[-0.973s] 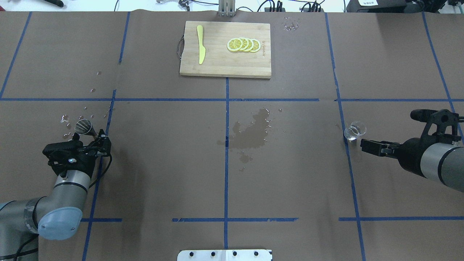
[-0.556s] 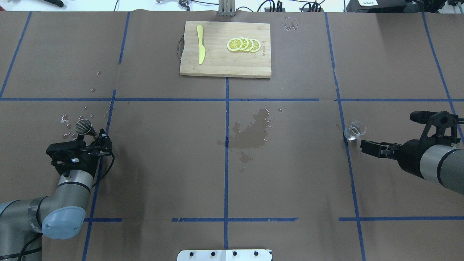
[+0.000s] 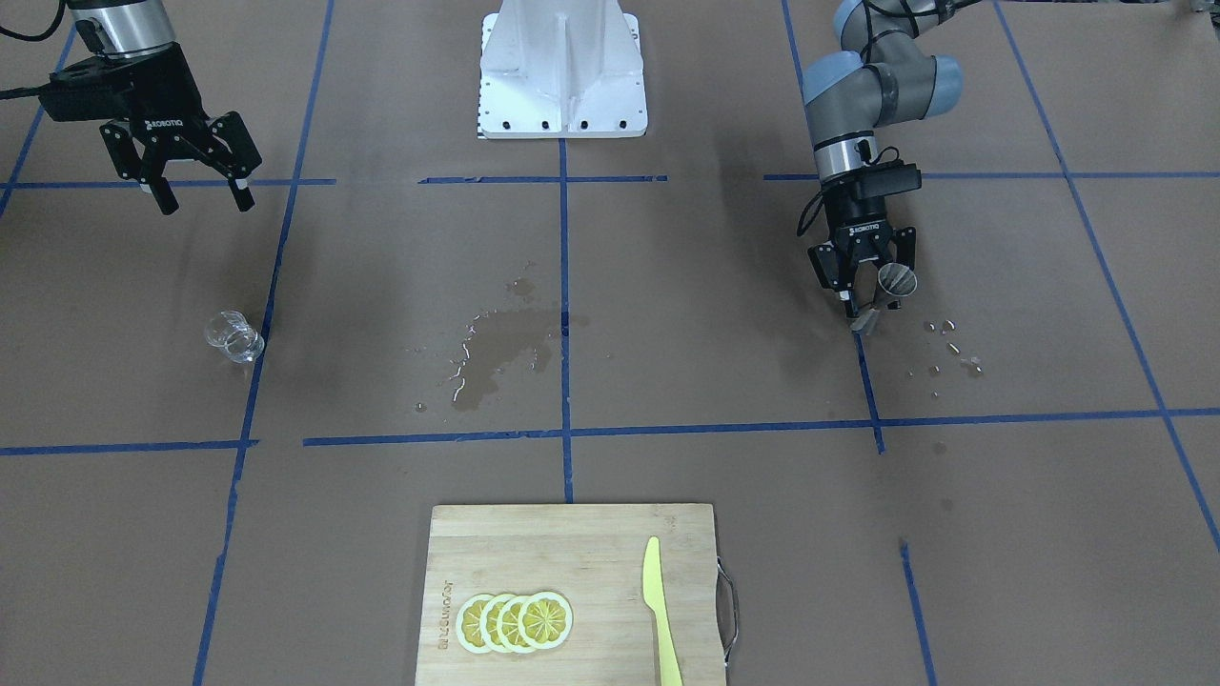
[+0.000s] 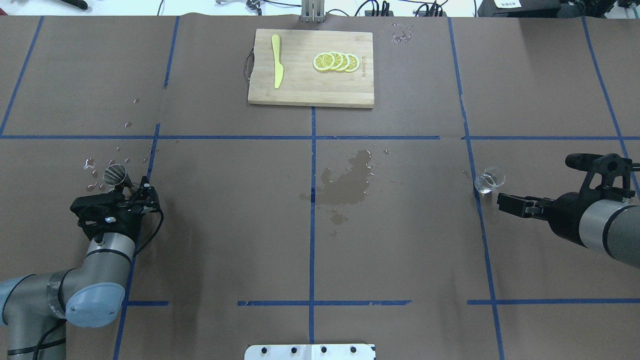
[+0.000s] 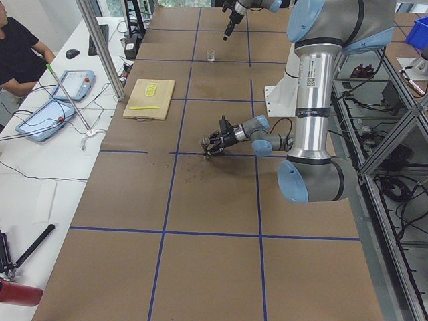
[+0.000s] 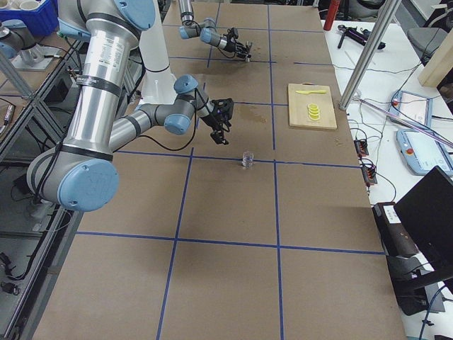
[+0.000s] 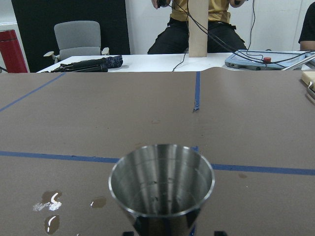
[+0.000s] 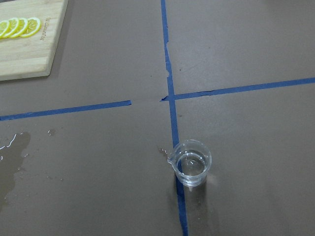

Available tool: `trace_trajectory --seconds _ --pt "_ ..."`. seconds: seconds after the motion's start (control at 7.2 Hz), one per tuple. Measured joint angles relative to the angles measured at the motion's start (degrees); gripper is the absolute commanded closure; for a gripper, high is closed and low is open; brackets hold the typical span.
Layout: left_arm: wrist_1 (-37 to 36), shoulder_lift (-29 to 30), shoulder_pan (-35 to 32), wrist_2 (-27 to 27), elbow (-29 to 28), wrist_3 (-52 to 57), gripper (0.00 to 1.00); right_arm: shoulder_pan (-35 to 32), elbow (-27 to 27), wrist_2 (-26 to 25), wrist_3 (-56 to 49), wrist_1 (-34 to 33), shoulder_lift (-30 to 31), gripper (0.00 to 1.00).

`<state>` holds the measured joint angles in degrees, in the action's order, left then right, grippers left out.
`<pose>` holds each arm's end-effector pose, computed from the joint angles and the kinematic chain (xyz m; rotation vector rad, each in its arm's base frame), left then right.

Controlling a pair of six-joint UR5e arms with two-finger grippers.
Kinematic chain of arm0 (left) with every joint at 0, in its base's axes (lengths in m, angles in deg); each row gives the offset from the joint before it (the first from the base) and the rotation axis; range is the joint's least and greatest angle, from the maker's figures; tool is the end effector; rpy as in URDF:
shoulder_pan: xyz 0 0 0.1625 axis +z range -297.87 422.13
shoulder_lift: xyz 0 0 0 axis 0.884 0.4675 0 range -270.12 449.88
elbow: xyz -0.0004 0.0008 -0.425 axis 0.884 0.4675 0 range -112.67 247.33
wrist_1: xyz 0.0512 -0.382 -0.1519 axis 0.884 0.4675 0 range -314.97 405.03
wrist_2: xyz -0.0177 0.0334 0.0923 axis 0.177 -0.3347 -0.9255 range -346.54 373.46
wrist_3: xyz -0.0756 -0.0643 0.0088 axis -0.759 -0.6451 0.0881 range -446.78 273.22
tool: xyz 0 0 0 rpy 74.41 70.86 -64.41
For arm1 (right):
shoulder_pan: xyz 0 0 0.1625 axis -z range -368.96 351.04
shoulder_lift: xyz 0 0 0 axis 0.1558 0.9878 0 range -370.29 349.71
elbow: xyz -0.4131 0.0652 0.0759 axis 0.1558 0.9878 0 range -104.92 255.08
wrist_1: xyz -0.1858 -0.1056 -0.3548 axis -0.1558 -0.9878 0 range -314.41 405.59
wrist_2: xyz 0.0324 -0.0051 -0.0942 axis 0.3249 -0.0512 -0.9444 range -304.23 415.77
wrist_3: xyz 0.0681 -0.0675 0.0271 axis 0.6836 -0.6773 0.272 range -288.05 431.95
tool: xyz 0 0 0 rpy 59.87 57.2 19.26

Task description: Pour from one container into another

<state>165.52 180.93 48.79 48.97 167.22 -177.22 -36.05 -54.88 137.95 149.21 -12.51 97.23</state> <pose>0.4429 -0.3254 0.4904 0.9863 0.5655 -0.5574 -0.2652 -0.3005 0.3947 0.4428 -0.8504 0.2957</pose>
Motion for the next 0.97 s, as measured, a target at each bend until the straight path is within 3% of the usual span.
trace_trajectory --seconds 0.42,0.56,0.69,0.83,0.97 --pt "0.09 -0.16 -0.44 -0.14 0.12 0.0 0.48 -0.05 0.06 0.02 0.0 0.0 0.13 0.0" --pt "0.12 -0.24 -0.53 -0.32 0.13 0.0 0.61 -0.03 0.06 0.02 0.0 0.0 0.14 0.0" --pt "0.15 -0.27 -0.59 -0.39 0.16 0.0 0.92 -0.01 0.09 0.04 0.0 0.0 0.14 0.0" --pt "0.22 -0.22 -0.61 -0.68 0.18 -0.02 1.0 0.04 0.15 0.0 0.0 0.0 0.15 0.0" --pt "0.32 -0.18 -0.66 -1.12 0.31 -0.04 1.0 0.28 0.26 -0.43 0.02 0.0 0.18 0.0"
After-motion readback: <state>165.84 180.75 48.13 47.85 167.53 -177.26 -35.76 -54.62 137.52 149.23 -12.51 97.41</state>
